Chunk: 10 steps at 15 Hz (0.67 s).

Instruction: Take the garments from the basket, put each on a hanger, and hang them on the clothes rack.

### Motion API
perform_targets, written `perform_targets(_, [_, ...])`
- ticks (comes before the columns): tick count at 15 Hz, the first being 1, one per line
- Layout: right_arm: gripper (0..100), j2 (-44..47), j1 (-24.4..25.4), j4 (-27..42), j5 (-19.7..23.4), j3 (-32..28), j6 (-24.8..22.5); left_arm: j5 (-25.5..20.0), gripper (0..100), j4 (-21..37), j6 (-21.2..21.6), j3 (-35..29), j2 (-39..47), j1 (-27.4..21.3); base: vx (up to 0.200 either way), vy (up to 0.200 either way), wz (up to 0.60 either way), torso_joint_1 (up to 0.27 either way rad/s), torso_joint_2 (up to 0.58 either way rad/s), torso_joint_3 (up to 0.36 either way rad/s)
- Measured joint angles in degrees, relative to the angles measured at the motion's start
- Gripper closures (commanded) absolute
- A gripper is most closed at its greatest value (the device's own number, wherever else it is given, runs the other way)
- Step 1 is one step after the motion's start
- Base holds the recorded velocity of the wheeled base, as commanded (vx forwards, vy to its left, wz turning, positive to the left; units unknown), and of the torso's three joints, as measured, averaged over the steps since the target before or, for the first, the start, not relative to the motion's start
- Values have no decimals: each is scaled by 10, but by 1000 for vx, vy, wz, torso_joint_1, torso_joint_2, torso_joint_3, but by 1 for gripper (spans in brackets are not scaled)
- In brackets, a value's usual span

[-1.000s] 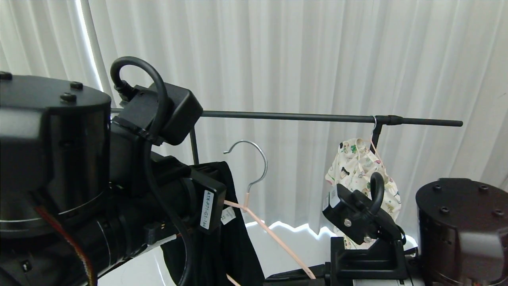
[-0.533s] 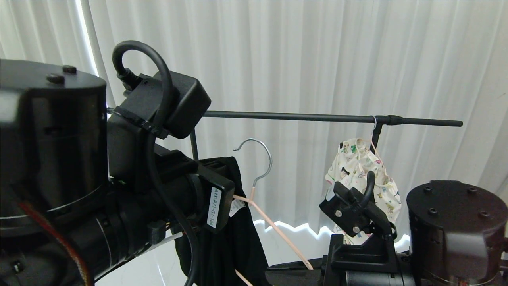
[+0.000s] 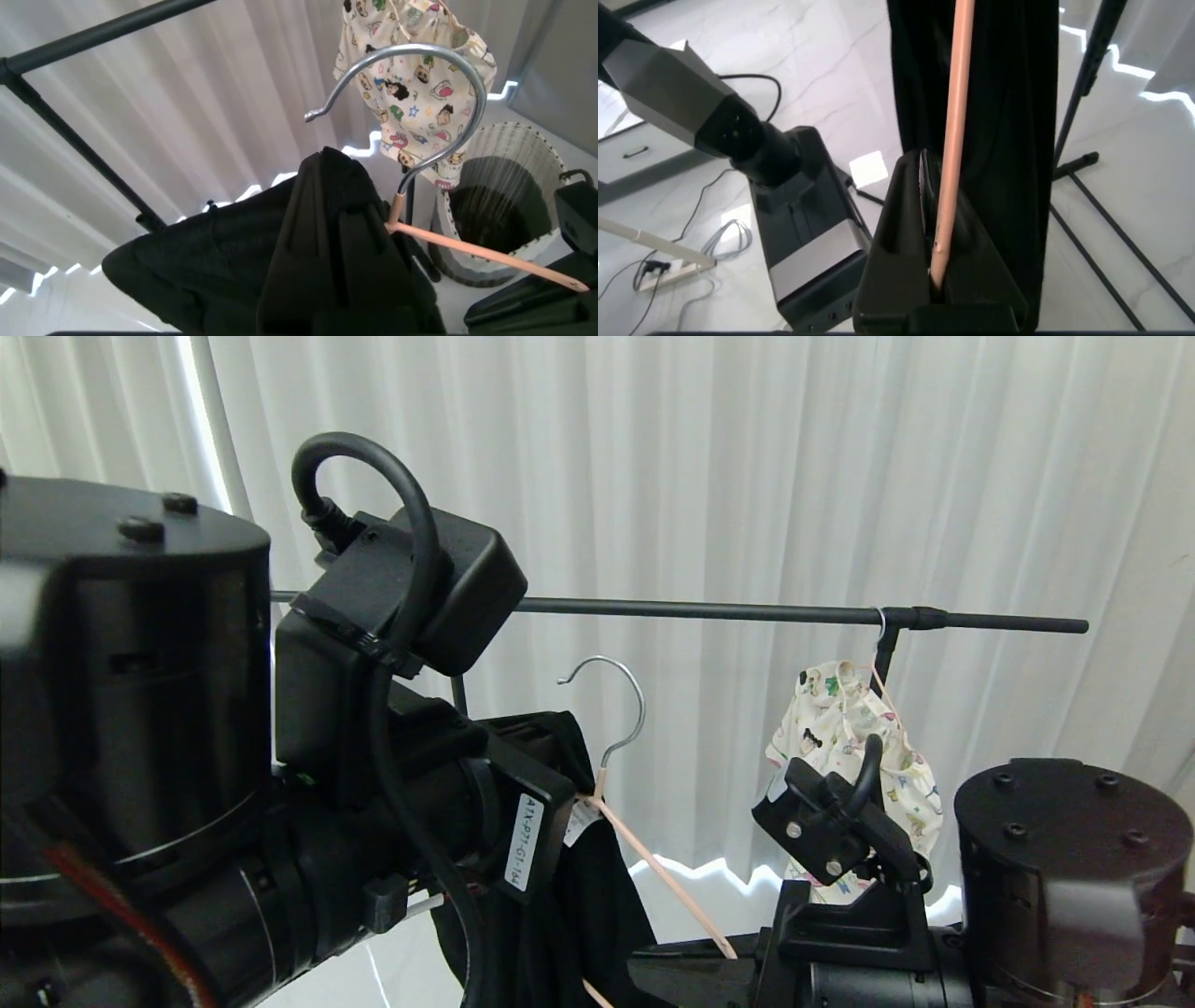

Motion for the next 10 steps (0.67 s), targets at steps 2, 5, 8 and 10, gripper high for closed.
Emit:
perform_targets(2, [100, -2, -3, 0, -5, 2, 0, 0, 0, 0, 0, 0, 0, 0, 0, 0, 0, 0, 0, 0])
perform_targets(5, [100, -3, -14, -1, -10, 2, -3, 0, 0, 0, 0, -2, -3, 0, 0, 0, 0, 0, 0, 0])
perform_targets(8, [100, -4, -26, -20, -13, 2, -6, 0, 0, 0, -1, 0, -11, 0, 0, 0, 0, 0, 0, 0])
perform_targets(10, [100, -6, -34, -43, -30, 15, -6, 1, 0, 0, -1, 4, -20, 0, 0, 0, 0, 0, 0, 0])
